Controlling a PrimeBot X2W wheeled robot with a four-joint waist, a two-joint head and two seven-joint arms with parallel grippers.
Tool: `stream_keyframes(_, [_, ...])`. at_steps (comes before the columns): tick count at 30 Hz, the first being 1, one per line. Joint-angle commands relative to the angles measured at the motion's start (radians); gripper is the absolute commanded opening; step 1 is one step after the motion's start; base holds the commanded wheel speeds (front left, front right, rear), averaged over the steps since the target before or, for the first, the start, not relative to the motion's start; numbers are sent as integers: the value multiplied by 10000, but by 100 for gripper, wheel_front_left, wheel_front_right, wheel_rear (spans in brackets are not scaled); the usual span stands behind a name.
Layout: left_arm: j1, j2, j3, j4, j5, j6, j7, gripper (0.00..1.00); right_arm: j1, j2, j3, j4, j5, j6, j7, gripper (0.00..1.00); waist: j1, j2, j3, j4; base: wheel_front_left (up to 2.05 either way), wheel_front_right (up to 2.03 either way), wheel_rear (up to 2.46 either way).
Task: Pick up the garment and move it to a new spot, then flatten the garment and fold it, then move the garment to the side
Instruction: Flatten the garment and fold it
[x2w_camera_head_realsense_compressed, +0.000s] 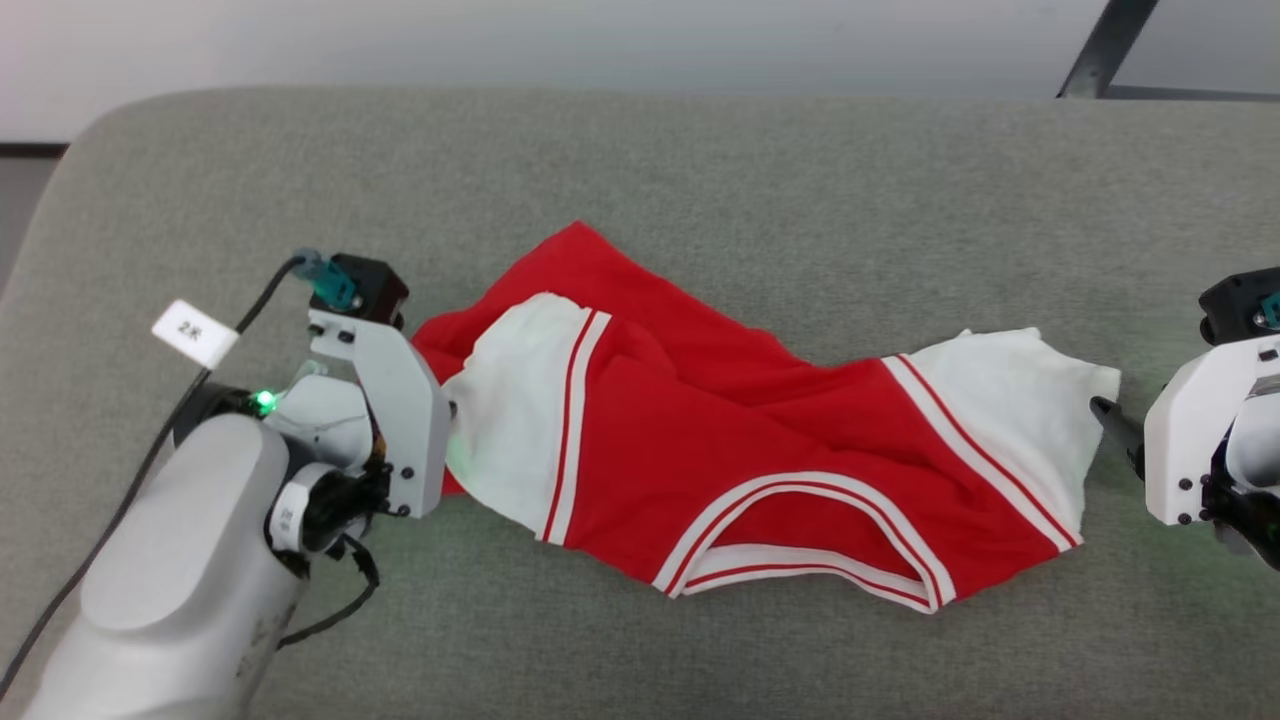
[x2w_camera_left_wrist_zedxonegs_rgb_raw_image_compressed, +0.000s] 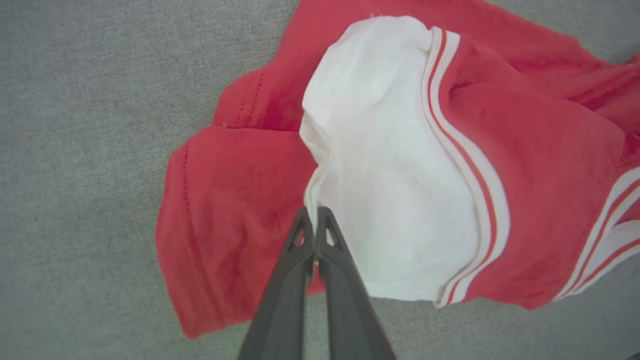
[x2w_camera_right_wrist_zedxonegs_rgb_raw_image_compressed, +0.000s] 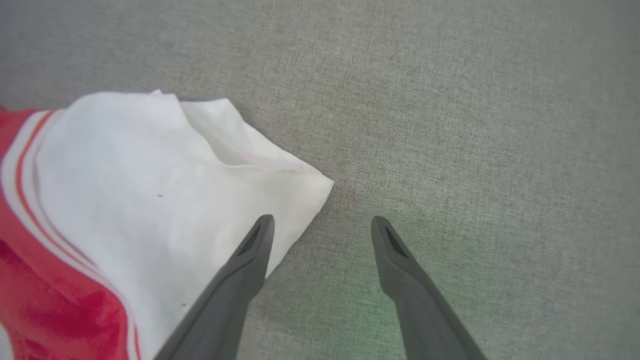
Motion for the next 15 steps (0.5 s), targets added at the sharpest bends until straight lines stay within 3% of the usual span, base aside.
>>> stream_keyframes(1, [-189,-96,-35,123,6,-88,-86,0,-239,-46,94,241,164,-11,91,100,0,0,246,225,0,0,0])
stream_keyframes(4, [-370,-260,-87,325,-18,-175,-206,0,-551,-42,203,814,320,-11,376,100,0,0,382,325,0,0,0])
stream_keyframes(6, [-464,-325,-107,475,-25,-252,-280,0,-769,-25,287,1189,421,-11,580,0,0,0,448,373,0,0,0])
stream_keyframes(15, [-882,-403,-150,1018,-94,-435,-250,0,-1564,-112,511,1799,1216,-11,1077,0,0,0,317,401,0,0,0])
